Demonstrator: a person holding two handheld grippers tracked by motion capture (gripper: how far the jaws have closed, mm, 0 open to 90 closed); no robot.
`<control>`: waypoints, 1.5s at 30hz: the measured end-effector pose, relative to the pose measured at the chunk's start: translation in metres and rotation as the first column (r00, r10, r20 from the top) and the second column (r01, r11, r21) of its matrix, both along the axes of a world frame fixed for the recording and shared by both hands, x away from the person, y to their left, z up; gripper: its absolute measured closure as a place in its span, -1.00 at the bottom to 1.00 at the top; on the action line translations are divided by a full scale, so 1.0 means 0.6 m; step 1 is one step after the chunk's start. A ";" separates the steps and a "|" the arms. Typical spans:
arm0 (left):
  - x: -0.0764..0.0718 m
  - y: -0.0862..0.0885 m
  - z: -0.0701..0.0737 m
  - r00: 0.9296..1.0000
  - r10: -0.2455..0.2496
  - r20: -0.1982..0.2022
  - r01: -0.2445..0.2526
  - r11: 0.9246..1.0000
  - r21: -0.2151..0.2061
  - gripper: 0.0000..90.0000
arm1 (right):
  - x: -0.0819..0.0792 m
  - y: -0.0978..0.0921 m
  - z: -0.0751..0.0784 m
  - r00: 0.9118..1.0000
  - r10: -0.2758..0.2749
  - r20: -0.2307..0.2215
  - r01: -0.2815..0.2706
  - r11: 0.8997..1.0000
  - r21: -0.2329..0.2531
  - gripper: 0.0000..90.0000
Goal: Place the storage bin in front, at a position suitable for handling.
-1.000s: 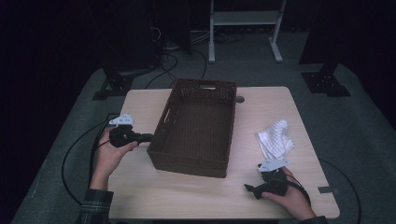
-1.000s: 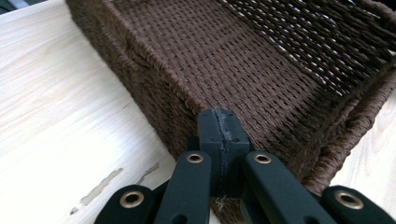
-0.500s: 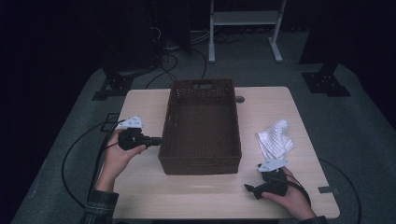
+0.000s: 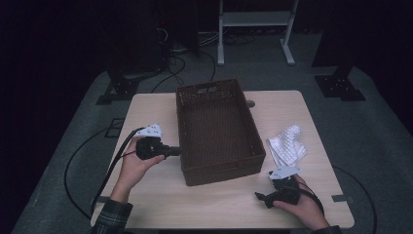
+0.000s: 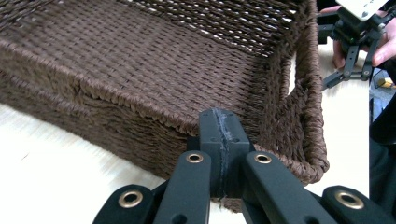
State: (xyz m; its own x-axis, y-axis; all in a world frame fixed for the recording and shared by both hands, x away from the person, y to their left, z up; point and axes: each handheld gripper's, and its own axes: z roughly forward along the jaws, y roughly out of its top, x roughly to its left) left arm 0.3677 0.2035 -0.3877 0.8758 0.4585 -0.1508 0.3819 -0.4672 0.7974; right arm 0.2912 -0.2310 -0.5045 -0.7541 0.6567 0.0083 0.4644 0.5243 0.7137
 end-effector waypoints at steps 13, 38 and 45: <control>-0.005 -0.035 -0.002 1.000 -0.006 0.024 0.006 1.000 -0.022 0.99 | 0.000 0.000 0.000 1.000 0.000 0.000 0.000 1.000 0.000 -0.94; -0.065 -0.012 -0.052 0.996 0.079 0.048 -0.080 0.997 0.018 -0.25 | 0.000 0.000 0.000 1.000 0.000 -0.001 0.000 1.000 0.000 -0.94; -0.075 -0.035 -0.085 0.997 0.070 0.035 -0.071 0.997 0.044 -0.26 | 0.000 0.000 0.000 1.000 0.003 0.001 -0.003 1.000 -0.001 -0.94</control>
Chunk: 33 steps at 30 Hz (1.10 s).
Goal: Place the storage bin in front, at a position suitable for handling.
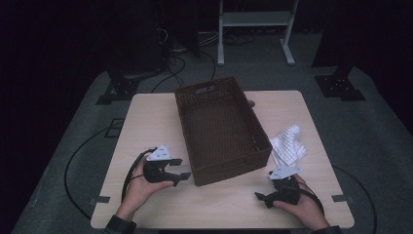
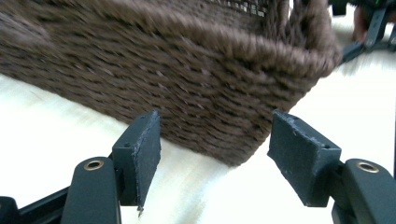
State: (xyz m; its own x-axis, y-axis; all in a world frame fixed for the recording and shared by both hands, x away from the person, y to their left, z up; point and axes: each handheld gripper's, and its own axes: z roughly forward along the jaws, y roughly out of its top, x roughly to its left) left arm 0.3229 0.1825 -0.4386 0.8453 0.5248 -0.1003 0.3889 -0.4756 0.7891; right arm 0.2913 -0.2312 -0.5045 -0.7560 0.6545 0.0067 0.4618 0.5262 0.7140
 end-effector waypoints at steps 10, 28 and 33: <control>-0.016 -0.009 -0.031 1.000 -0.010 -0.007 0.010 1.000 0.005 -0.39 | 0.000 0.000 0.000 1.000 -0.002 -0.002 0.002 1.000 0.000 -0.94; -0.009 -0.051 -0.084 0.999 0.016 0.030 -0.018 0.998 0.060 -0.39 | 0.000 0.000 0.000 1.000 -0.002 0.000 0.002 1.000 0.001 -0.94; -0.004 -0.052 -0.089 0.998 0.044 0.041 -0.046 0.996 0.071 -0.40 | 0.000 0.000 0.000 1.000 -0.002 0.000 0.002 1.000 0.001 -0.94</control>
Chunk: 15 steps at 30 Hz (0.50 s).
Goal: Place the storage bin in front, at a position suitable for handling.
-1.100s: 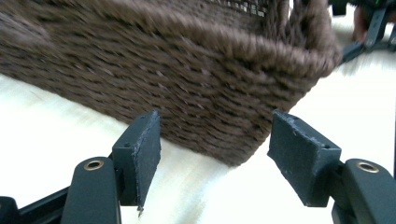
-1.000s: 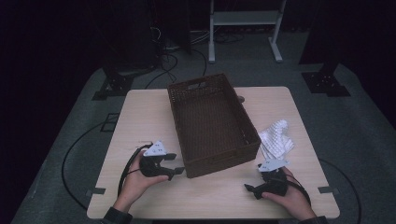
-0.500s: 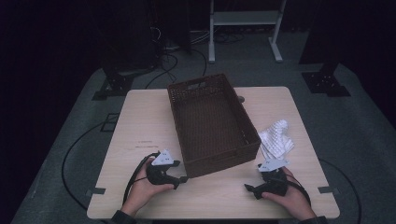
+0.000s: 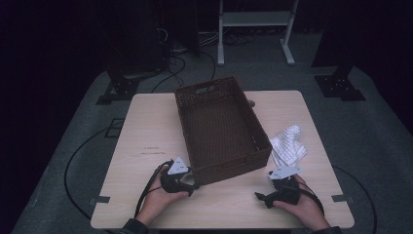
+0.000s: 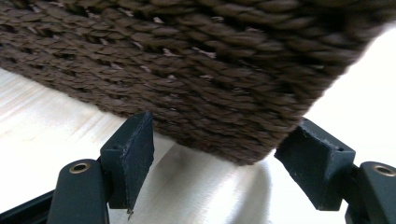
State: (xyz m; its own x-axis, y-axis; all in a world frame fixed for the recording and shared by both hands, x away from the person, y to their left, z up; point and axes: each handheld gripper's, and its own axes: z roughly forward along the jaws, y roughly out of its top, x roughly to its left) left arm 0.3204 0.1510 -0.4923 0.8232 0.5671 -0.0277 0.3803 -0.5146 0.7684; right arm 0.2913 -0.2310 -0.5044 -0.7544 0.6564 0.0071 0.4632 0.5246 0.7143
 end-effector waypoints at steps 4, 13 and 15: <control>0.002 -0.002 -0.002 1.000 0.003 0.006 -0.003 1.000 -0.002 -0.47 | 0.000 0.000 0.000 1.000 0.000 -0.001 0.000 1.000 -0.001 -0.94; 0.003 -0.006 -0.010 1.000 -0.001 0.012 0.001 1.000 -0.012 -0.55 | 0.000 0.000 0.000 1.000 0.002 0.004 -0.002 1.000 -0.001 -0.94; 0.002 -0.009 -0.010 1.000 -0.001 0.014 0.001 1.000 0.024 -0.57 | 0.000 0.000 0.000 1.000 0.002 0.003 -0.002 1.000 -0.002 -0.94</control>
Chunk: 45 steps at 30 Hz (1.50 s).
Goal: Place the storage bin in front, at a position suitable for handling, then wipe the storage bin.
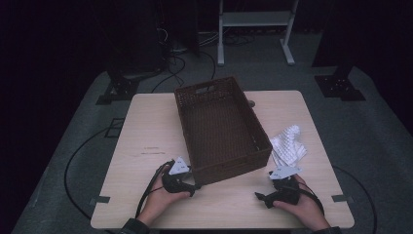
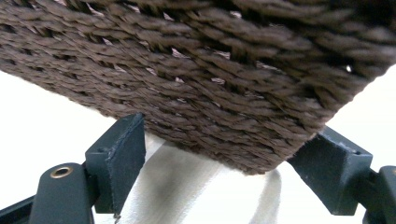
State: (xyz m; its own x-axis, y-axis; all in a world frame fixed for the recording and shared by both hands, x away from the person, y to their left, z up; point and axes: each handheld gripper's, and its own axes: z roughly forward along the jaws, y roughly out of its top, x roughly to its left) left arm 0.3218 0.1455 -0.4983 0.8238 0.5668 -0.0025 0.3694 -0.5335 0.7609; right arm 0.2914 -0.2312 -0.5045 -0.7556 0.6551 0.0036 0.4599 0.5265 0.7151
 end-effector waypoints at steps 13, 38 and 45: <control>-0.002 -0.007 -0.002 1.000 0.012 0.001 -0.012 1.000 0.027 -0.54 | -0.004 -0.007 0.003 1.000 -0.030 0.004 0.030 1.000 0.010 -0.72; -0.004 -0.008 -0.002 1.000 0.016 0.002 -0.016 0.999 0.030 -0.53 | -0.008 -0.050 0.054 0.989 -0.150 0.007 0.150 0.988 0.025 -0.23; -0.003 -0.007 -0.002 1.000 0.016 0.001 -0.016 0.999 0.031 -0.53 | 0.006 -0.073 0.077 0.976 -0.212 0.054 0.211 0.977 0.031 -0.21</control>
